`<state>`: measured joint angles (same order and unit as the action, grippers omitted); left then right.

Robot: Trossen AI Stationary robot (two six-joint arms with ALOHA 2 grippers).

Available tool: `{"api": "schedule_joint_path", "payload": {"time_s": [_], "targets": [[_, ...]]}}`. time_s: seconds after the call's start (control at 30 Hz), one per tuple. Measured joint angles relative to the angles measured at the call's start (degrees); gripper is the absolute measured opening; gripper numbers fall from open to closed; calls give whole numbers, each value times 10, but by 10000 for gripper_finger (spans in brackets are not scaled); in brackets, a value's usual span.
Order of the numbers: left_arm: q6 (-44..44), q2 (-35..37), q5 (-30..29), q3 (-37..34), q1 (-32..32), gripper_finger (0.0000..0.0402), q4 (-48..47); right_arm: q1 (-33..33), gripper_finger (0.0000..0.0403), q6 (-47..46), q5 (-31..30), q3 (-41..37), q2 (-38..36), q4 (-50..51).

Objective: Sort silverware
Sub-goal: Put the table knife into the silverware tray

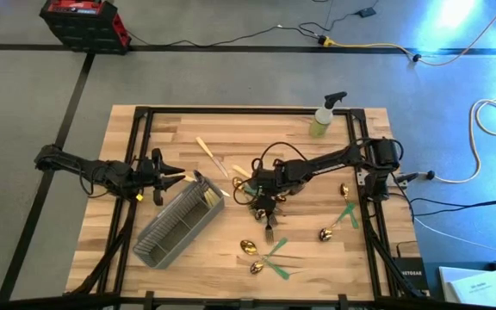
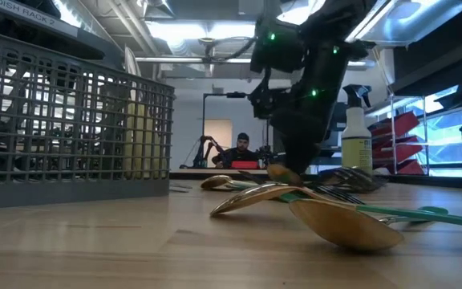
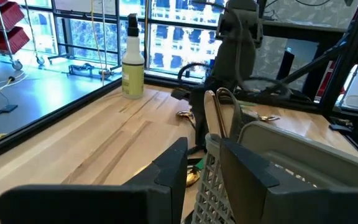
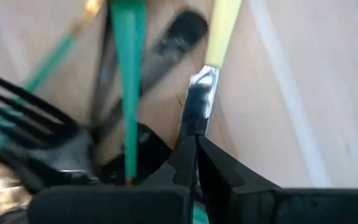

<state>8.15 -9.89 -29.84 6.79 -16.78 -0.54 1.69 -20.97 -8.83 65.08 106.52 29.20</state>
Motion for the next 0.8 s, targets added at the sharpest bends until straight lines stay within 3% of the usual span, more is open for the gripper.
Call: {"api": "schedule_joint_path", "payload": {"time_s": [0.3,0.8], "targets": [[26,0,2,0,0,79,3,3,0,7,-21,15,-28,-28],[-69,0,-14,0,0,79,100,-2,0,9,-55,46,-87,-27]]}}
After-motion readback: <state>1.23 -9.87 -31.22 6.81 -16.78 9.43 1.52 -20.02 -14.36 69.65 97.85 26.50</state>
